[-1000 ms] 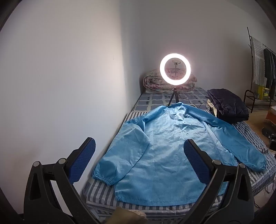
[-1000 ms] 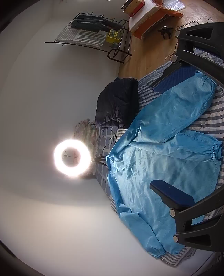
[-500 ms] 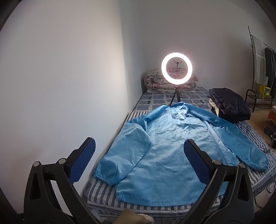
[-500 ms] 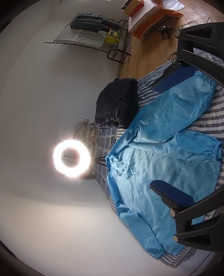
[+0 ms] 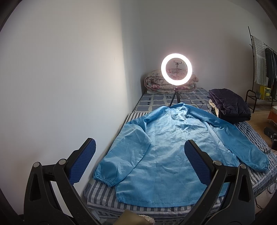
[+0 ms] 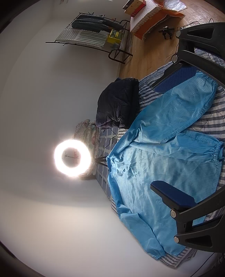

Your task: Fold large clothes

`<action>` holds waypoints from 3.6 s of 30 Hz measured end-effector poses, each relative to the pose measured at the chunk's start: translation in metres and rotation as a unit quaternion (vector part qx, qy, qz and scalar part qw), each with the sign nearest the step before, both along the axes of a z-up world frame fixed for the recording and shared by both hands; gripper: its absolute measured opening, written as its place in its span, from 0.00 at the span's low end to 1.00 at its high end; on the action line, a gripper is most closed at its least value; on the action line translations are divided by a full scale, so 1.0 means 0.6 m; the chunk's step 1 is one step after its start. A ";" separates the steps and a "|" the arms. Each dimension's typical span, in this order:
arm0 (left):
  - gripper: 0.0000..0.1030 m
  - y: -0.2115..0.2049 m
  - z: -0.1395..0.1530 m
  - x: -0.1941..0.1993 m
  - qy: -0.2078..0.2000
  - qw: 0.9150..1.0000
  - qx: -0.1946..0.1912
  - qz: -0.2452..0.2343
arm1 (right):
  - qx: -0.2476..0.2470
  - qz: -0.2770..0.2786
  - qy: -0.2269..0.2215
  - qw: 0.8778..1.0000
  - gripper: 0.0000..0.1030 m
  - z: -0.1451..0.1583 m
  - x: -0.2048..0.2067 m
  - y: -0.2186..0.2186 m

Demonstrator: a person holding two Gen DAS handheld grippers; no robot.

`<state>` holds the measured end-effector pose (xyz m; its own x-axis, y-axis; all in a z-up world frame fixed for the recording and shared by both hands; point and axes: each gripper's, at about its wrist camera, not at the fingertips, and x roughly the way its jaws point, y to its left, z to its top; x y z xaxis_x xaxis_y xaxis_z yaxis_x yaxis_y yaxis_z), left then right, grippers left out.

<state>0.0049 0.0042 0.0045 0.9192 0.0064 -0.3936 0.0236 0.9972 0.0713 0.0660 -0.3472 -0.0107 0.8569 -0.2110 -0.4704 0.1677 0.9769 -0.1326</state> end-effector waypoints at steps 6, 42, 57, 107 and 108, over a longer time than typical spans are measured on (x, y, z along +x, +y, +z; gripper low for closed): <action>1.00 -0.002 -0.001 -0.001 -0.002 1.000 0.001 -0.001 | -0.001 0.000 0.000 1.000 1.00 -0.002 0.000 0.000; 1.00 -0.012 -0.006 -0.008 -0.004 1.000 0.003 0.003 | 0.005 0.009 0.001 1.000 1.00 0.000 0.009 0.017; 1.00 0.012 -0.015 -0.001 0.005 1.000 0.000 0.010 | 0.008 0.026 0.007 1.000 1.00 -0.003 0.020 0.037; 0.81 0.178 -0.186 -0.097 0.101 0.991 -0.082 0.038 | 0.008 0.499 0.220 0.838 0.56 -0.159 0.256 0.583; 0.81 0.185 -0.188 -0.099 0.104 0.990 -0.086 0.043 | 0.005 0.505 0.229 0.832 0.53 -0.169 0.255 0.595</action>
<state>-0.0542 0.1151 -0.1086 0.8167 -0.0029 -0.5771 -0.0650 0.9932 -0.0970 0.2187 0.0100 -0.1122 0.3255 0.5143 -0.7934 -0.8058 0.5899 0.0518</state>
